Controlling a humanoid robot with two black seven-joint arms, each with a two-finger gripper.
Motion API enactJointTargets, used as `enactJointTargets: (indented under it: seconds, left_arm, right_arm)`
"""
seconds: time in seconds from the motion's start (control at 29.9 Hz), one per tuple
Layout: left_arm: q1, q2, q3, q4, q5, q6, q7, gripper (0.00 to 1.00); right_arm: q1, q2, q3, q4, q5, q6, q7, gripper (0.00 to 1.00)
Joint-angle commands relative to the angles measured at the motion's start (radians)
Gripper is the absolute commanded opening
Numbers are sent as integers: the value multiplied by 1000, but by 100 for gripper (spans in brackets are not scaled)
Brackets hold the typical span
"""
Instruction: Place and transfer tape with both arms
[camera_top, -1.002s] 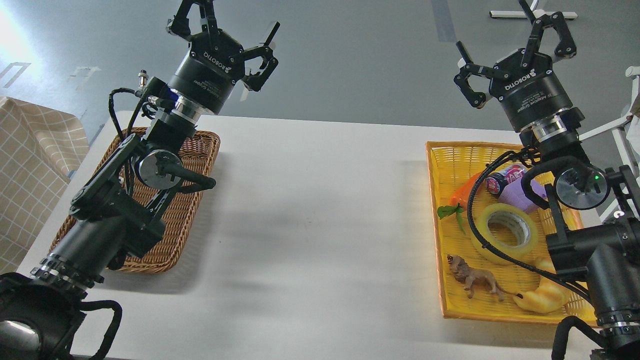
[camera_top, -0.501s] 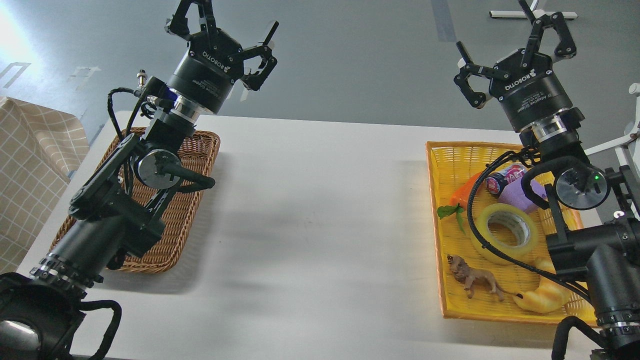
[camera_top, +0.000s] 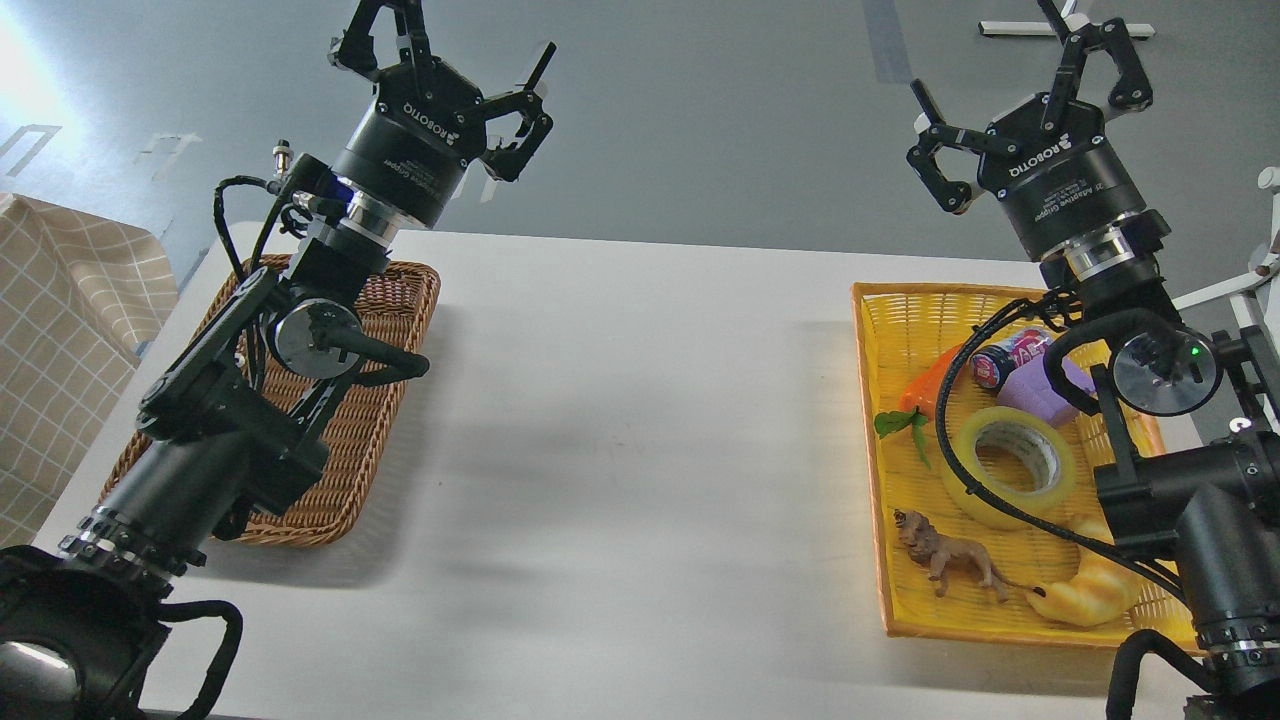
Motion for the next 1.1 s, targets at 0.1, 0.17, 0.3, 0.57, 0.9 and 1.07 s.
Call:
enactJointTargets:
  seconds: [0.1, 0.17, 0.3, 0.57, 0.9, 1.07]
  left_arm:
    - [0, 0, 1, 0, 0, 0, 0, 98]
    - [0, 0, 1, 0, 0, 0, 0, 98]
    - [-2, 2, -1, 0, 0, 0, 0, 98]
    - [-2, 3, -2, -1, 0, 0, 0, 98]
    - [-2, 2, -1, -1, 0, 0, 0, 98]
    - [-2, 2, -1, 0, 0, 0, 0, 98]
  right_arm:
    - [1, -3, -5, -1, -1, 0, 0, 100]
    - [3, -5, -5, 0, -1, 0, 0, 100]
    - [6, -21, -7, 0, -1, 0, 0, 100]
    - [3, -46, -8, 0, -3, 0, 0, 100]
    - [3, -60, -30, -5, -15, 0, 0, 100]
    - [3, -104, -89, -5, -15, 0, -2, 100]
